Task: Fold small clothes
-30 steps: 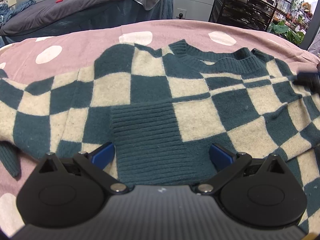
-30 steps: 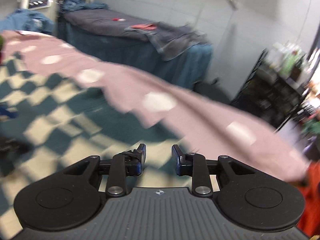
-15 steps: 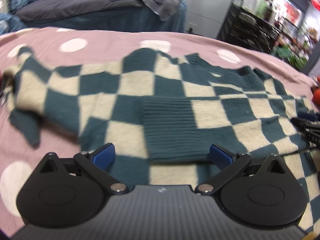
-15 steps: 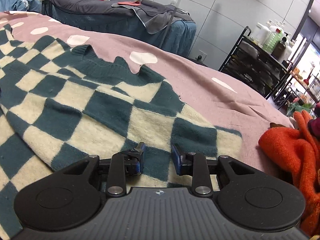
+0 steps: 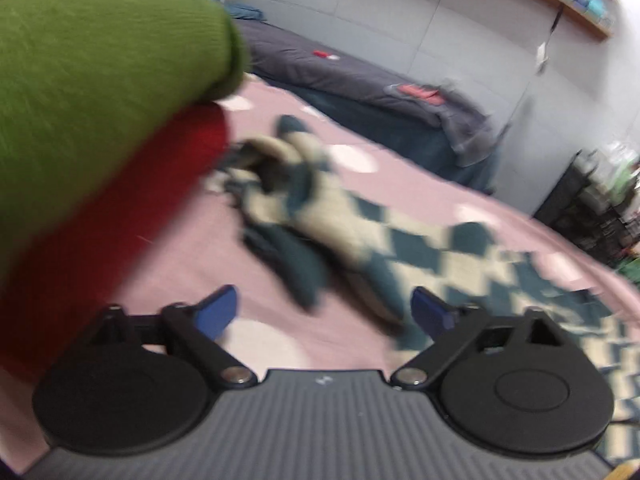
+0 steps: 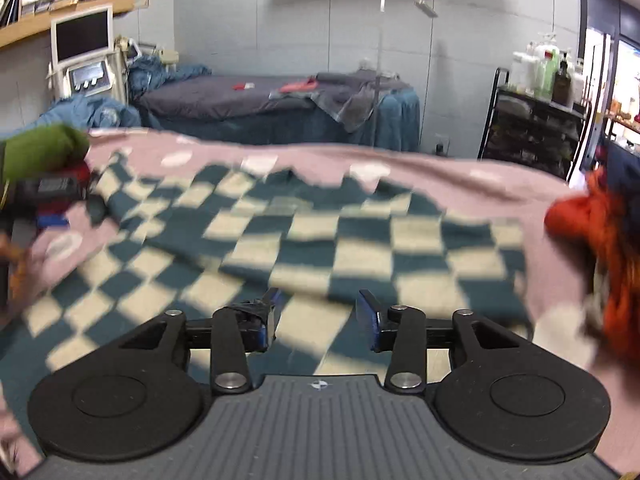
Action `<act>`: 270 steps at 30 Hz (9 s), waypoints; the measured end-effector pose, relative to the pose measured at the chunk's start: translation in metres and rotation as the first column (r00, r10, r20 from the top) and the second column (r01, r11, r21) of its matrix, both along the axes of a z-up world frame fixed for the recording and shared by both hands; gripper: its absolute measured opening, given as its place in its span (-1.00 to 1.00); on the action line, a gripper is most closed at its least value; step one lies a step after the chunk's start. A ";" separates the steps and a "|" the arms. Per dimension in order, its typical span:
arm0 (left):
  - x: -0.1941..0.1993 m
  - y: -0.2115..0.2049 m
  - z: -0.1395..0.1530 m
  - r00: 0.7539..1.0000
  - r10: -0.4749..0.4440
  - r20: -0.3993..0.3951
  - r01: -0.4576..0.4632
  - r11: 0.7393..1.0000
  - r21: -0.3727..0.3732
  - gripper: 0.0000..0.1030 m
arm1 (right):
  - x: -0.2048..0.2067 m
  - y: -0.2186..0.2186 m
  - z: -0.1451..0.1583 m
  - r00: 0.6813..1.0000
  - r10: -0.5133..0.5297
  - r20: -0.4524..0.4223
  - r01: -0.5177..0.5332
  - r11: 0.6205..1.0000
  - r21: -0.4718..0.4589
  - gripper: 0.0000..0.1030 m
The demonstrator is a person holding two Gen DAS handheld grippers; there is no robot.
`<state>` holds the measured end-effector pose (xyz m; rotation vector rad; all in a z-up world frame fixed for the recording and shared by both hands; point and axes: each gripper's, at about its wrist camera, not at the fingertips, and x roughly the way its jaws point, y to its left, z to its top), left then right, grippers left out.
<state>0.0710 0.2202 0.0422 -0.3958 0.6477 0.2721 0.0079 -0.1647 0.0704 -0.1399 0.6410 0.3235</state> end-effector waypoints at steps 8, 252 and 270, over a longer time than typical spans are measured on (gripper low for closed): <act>0.043 -0.010 -0.021 0.989 -0.048 -0.139 0.075 0.977 0.197 0.27 | -0.006 -0.005 -0.012 0.998 -0.019 -0.063 0.019 1.000 -0.014 0.54; -0.109 -0.023 0.005 0.833 -0.533 -0.148 0.512 0.844 -0.159 0.99 | -0.085 -0.122 -0.004 0.938 -0.209 -0.278 0.245 0.964 0.101 0.82; -0.136 -0.038 0.000 0.713 -0.671 -0.203 0.639 0.741 -0.206 0.69 | -0.110 -0.127 -0.002 0.911 -0.207 -0.357 0.277 0.948 0.155 0.62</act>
